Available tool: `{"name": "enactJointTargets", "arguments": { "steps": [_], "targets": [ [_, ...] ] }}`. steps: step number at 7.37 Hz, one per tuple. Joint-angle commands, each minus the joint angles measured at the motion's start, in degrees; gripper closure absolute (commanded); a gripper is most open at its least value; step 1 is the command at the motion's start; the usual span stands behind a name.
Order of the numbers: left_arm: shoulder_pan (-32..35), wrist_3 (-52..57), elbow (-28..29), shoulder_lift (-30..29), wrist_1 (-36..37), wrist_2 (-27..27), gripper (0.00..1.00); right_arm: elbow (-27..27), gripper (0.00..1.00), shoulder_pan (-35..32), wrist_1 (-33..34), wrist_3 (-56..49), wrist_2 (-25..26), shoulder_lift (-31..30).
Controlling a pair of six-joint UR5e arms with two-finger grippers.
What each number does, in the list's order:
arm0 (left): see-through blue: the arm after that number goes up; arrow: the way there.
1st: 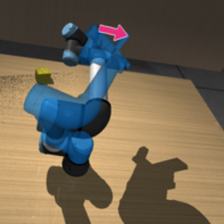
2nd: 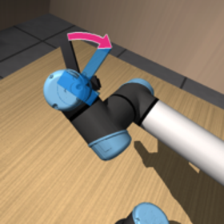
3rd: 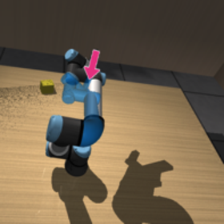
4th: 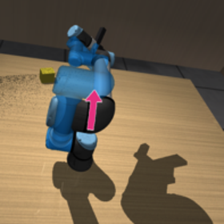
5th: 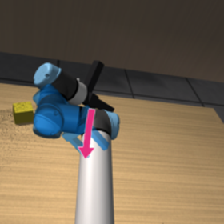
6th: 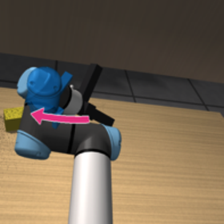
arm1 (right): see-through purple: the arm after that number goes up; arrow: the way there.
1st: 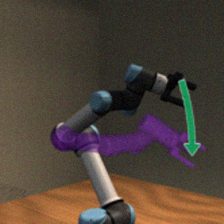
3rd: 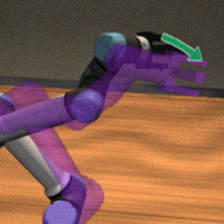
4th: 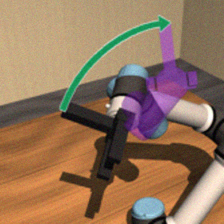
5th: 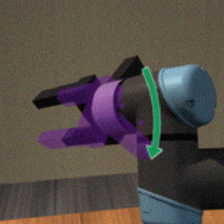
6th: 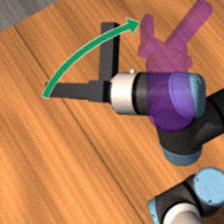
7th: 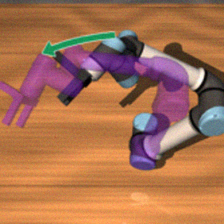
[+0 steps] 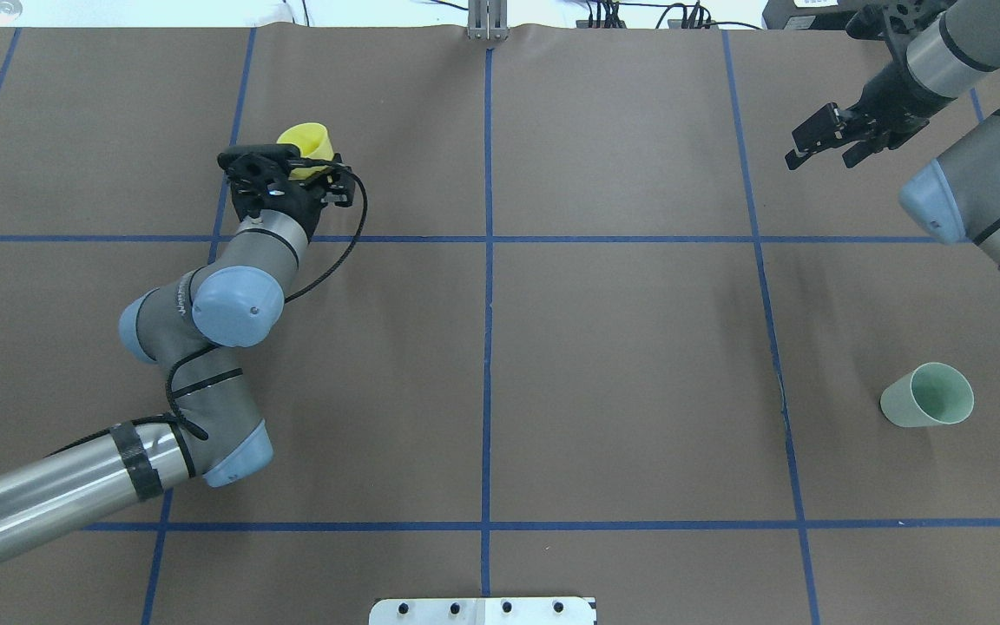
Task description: Transfer and stack yellow cup on green cup
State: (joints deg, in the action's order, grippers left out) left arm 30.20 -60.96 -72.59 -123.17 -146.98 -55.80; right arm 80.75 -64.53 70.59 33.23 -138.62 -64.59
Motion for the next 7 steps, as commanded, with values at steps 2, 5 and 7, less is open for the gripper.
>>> {"name": "enactJointTargets", "arguments": {
  "steps": [2, 5, 7],
  "targets": [
    [-2.8, 15.4, 2.6, -5.1, -11.3, -14.9, 0.55, 1.9, 0.0, 2.6, -0.1, 7.2, 0.5, 3.3],
    [-2.9, 29.9, 2.5, -8.1, -16.9, -28.5, 0.55, 5.6, 0.0, 6.6, -0.1, 10.3, 2.3, 4.3],
    [-4.2, 36.1, 2.5, -8.3, -18.9, -29.3, 0.56, 9.6, 0.0, 9.8, -0.1, 16.8, 3.1, 4.7]
  ]
}}
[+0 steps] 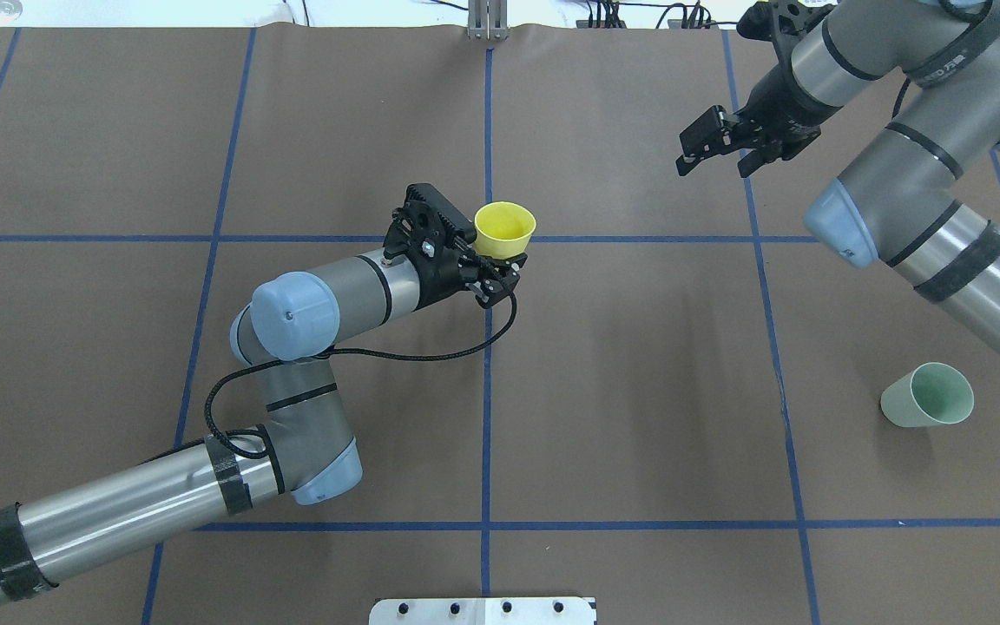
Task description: Transfer and stack yellow cup on green cup
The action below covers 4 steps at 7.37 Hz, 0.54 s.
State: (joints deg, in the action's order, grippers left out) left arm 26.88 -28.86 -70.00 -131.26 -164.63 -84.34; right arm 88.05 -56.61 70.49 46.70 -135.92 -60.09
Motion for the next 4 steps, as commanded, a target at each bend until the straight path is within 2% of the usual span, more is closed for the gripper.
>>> {"name": "enactJointTargets", "arguments": {
  "steps": [1, 3, 4],
  "targets": [
    [-1.3, 4.1, 0.0, 0.0, -2.1, -0.4, 0.55, 3.3, 0.0, 3.3, 0.0, 4.6, 0.4, 0.1],
    [-2.1, 4.1, -0.3, 0.2, -2.6, -0.8, 0.55, 5.0, 0.0, 6.4, 0.0, 4.6, 0.3, 0.1],
    [-3.2, 4.1, -0.3, 0.3, -5.7, -0.7, 0.55, 5.2, 0.0, 7.9, 0.0, 4.5, 0.4, 0.1]
  ]
}}
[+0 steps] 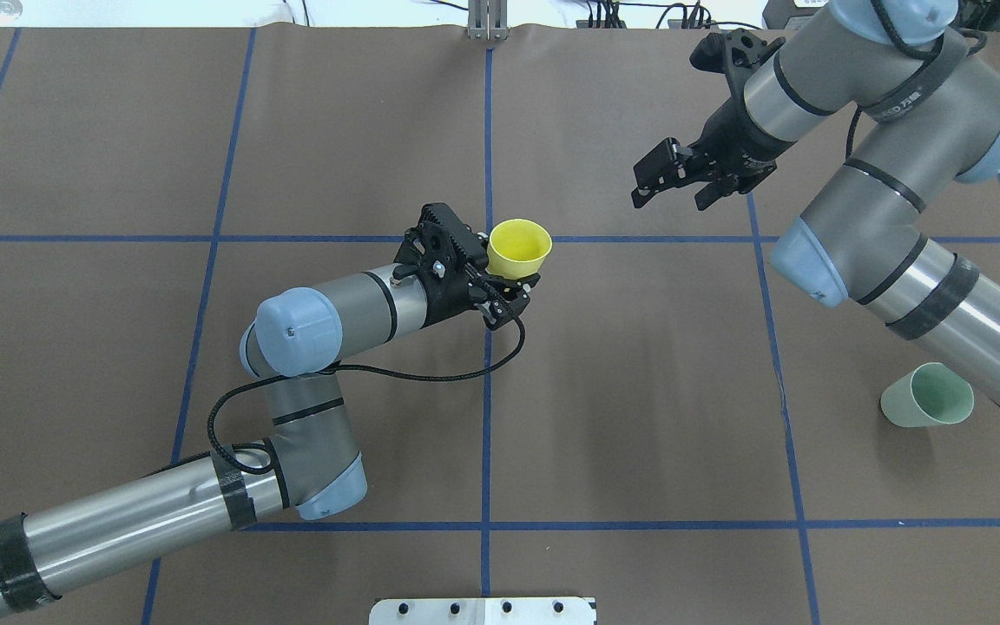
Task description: Transfer and stack yellow cup on green cup
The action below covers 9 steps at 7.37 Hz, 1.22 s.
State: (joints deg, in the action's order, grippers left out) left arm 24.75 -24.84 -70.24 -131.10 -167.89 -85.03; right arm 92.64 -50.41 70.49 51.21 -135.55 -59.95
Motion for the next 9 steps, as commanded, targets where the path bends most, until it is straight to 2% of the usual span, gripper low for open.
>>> {"name": "enactJointTargets", "arguments": {
  "steps": [1, 3, 9],
  "targets": [
    [-1.3, 0.1, -0.1, 0.3, -2.8, 0.0, 0.54, 0.9, 0.0, 2.9, -0.2, 0.0, -0.1, 0.0],
    [-3.1, 0.1, -0.3, 0.4, -3.5, 0.2, 0.52, 1.0, 0.01, 4.4, -3.2, 0.1, 0.1, -0.1],
    [-5.3, 2.9, -0.7, -0.1, -3.6, 0.5, 0.53, 1.1, 0.02, 7.7, -3.5, 0.6, 0.4, -0.5]
  ]
}}
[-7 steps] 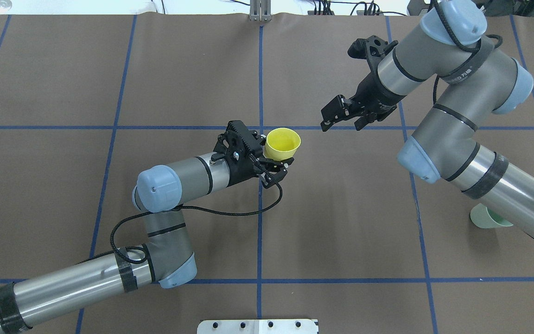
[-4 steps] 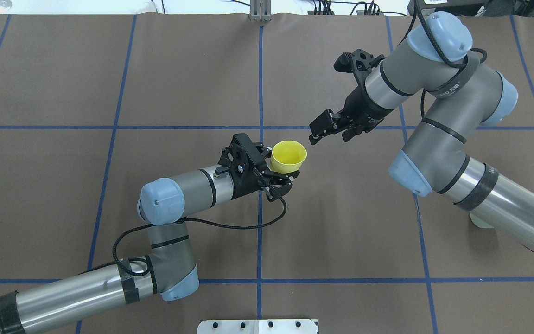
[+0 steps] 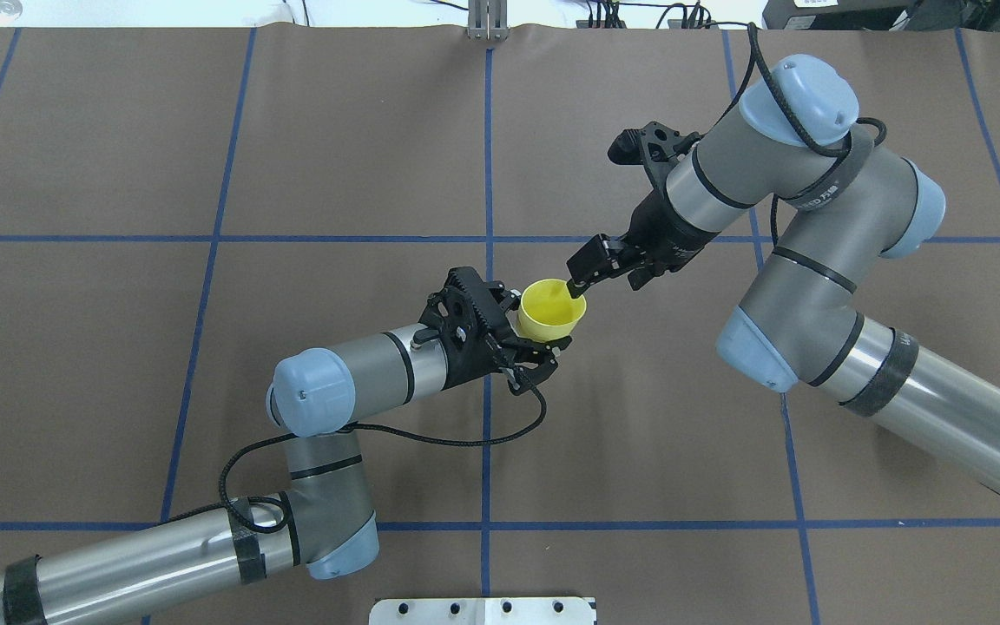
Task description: Transfer and stack yellow cup on green cup
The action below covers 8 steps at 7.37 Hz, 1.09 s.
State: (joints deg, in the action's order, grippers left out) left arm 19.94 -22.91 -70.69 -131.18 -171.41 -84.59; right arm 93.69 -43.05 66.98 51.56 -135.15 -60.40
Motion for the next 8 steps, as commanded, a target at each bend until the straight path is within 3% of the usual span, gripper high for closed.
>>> {"name": "enactJointTargets", "arguments": {
  "steps": [1, 3, 7, 8],
  "targets": [
    [-0.9, 1.0, -0.3, -0.1, 0.0, 0.0, 0.53, -0.1, 0.03, 0.6, 0.0, 0.2, 0.0, -0.2],
    [-1.1, 0.9, -0.3, -0.2, 0.0, 0.1, 0.53, 0.0, 0.11, 0.9, 0.0, 0.9, -0.1, -0.4],
    [-1.2, 0.8, -0.2, -0.5, 0.0, 0.1, 0.52, 0.5, 0.12, 2.7, 0.0, 1.4, -0.3, -0.6],
    [-1.2, 0.8, -0.2, -0.4, 0.0, 0.1, 0.52, 0.5, 0.23, 3.0, -0.1, 2.5, -0.3, -0.5]
  ]
}}
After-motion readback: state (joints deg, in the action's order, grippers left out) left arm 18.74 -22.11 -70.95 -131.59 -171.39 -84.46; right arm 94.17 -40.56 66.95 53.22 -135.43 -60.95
